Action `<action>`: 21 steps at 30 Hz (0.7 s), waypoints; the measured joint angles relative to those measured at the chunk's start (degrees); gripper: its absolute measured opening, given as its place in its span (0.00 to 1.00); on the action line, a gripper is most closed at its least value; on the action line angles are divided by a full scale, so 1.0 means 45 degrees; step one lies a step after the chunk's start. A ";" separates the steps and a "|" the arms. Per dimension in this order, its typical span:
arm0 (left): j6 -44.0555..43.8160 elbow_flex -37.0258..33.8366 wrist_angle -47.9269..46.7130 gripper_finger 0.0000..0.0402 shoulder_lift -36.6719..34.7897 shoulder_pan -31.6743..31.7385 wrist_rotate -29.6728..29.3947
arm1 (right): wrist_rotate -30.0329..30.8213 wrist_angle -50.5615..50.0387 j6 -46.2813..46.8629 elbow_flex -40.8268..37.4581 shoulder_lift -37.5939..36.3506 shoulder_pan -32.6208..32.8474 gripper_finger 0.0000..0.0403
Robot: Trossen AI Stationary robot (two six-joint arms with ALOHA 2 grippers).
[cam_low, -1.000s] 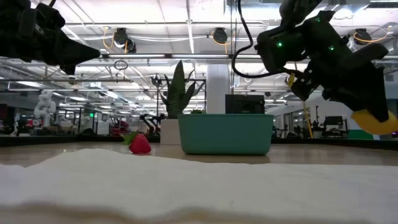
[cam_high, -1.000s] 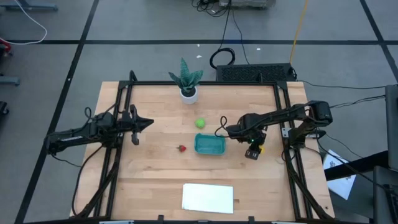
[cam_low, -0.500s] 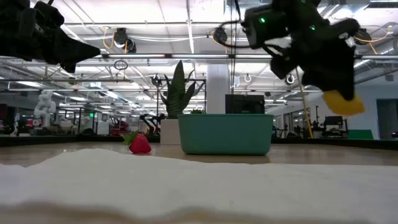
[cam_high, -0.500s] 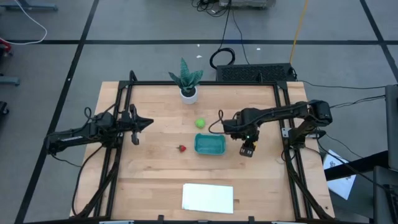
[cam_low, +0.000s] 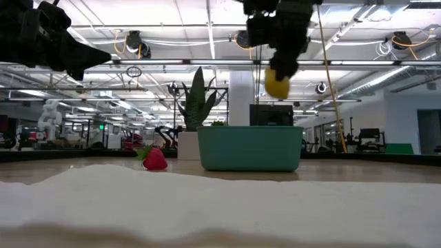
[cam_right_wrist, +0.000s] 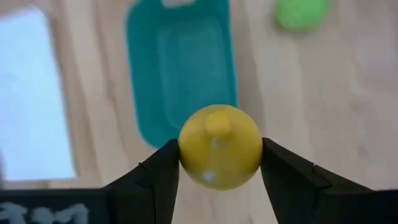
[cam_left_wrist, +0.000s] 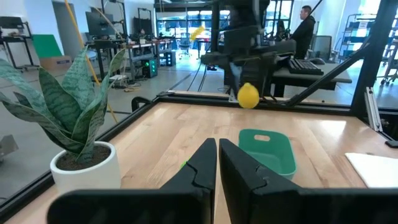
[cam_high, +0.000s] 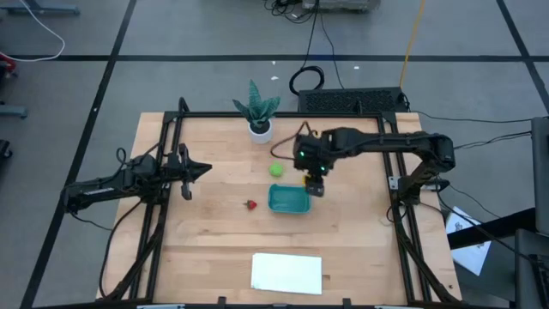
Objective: Pick and placing Produce into tupperware
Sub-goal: Put the lemon into the green bin
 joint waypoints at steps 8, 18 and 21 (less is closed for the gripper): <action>0.0002 0.0000 -0.0083 0.05 0.0003 0.0000 -0.0001 | -0.2079 0.0297 -0.1266 0.0968 0.1535 -0.1370 0.46; 0.0097 0.0000 -0.0083 0.05 0.0001 0.0003 -0.0003 | -0.3444 -0.0927 -0.2188 0.3434 0.3863 -0.0906 0.46; 0.0501 0.0000 -0.0086 0.05 -0.0001 0.0003 -0.0013 | -0.3385 -0.1396 -0.2348 0.3468 0.4295 -0.0548 0.46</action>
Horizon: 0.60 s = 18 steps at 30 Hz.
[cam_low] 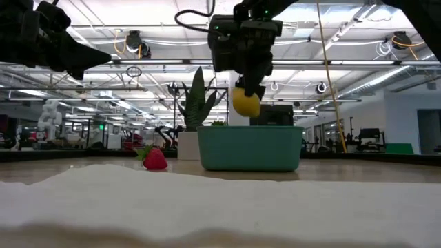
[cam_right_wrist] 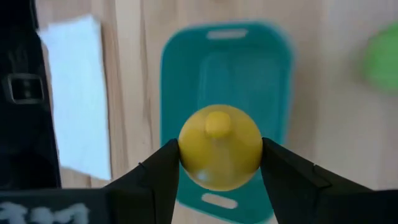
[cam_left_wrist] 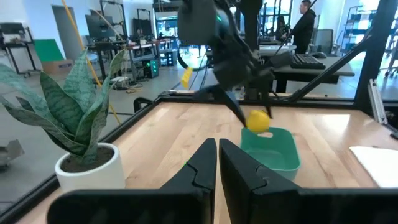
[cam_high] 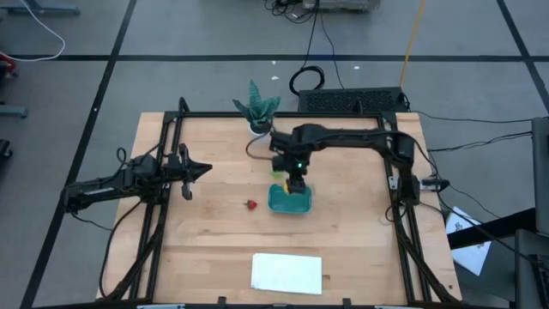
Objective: Pick and placing Produce into tupperware
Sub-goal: Put the lemon into the green bin
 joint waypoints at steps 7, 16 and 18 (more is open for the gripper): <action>0.0209 0.0000 -0.0006 0.05 0.0004 -0.0003 0.0000 | 0.1057 -0.0146 -0.0266 0.0015 0.0277 0.0376 0.46; 0.0213 0.0000 -0.0011 0.05 0.0004 0.0002 0.0000 | 0.1336 -0.0070 -0.0650 0.0015 0.0276 0.0534 0.46; 0.0218 0.0000 -0.0011 0.05 0.0004 0.0002 0.0000 | 0.1310 -0.0032 -0.0725 0.0015 0.0276 0.0452 0.46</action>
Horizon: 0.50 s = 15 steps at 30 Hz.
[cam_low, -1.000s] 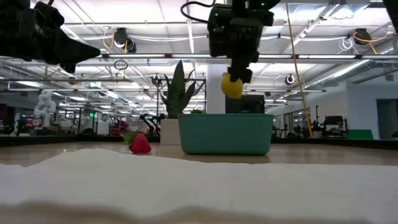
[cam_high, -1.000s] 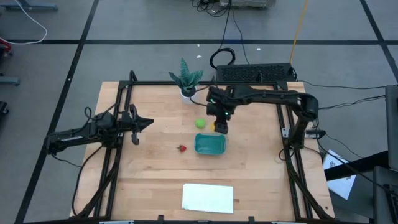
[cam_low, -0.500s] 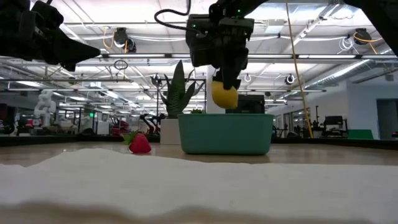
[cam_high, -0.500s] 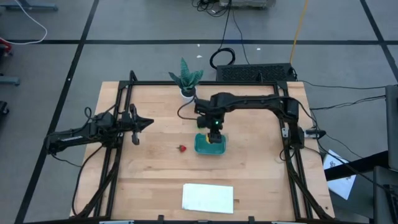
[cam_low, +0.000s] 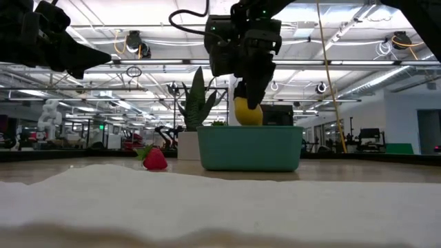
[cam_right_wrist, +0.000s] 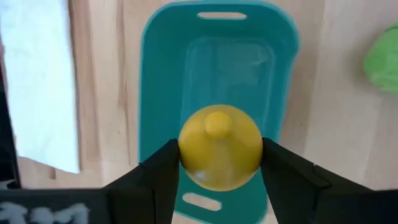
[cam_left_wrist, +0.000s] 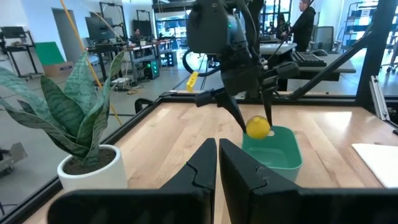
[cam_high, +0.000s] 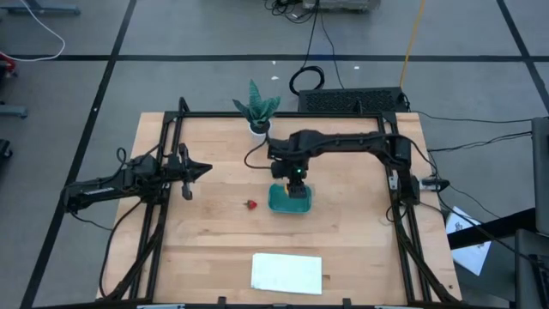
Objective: Pick and placing Produce into tupperware
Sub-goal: Put the lemon into the green bin
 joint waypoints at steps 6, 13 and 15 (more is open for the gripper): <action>0.0005 0.0000 0.0000 0.05 -0.0001 -0.0002 0.0000 | -0.0023 0.1113 0.0274 0.0000 0.0000 -0.0158 0.46; 0.0000 0.0000 0.0000 0.05 0.0000 -0.0004 0.0004 | -0.0163 0.1170 0.0267 0.0000 0.0268 -0.0071 0.46; 0.0000 -0.0003 -0.0005 0.05 -0.0003 -0.0003 0.0002 | -0.0982 0.1267 0.0272 -0.0005 0.0408 -0.0018 0.46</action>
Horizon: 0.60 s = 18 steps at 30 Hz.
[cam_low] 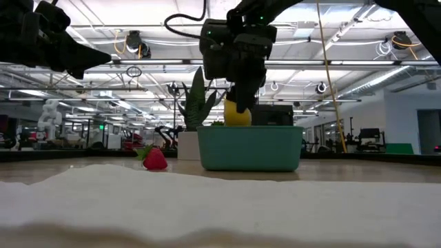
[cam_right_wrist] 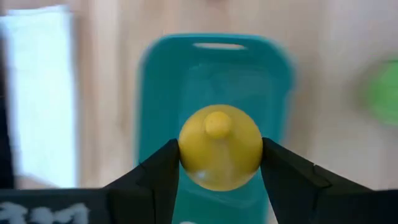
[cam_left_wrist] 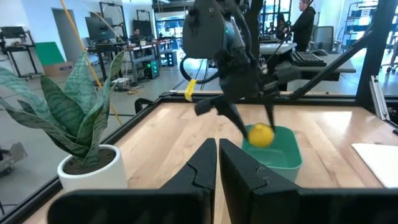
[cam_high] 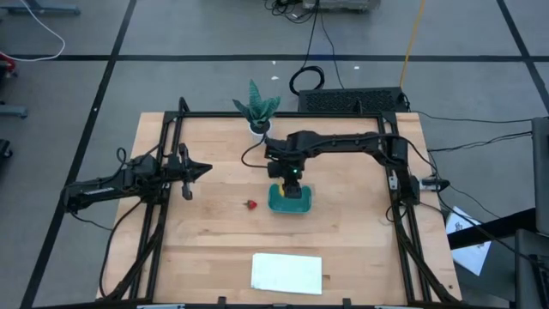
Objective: Pick and placing Produce into tupperware
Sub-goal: Put the lemon into the green bin
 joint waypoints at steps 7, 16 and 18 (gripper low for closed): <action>-0.0024 -0.0002 -0.0029 0.05 -0.0002 0.0001 0.0008 | -0.1003 0.0026 0.0354 0.0010 0.0433 0.0031 0.46; -0.0010 -0.0002 -0.0026 0.05 -0.0001 -0.0001 0.0008 | -0.0127 -0.0050 0.0475 0.0010 0.0503 0.0161 0.46; -0.0010 -0.0002 -0.0029 0.05 0.0001 0.0002 0.0008 | 0.0018 -0.0096 0.0535 0.0010 0.0537 0.0157 0.46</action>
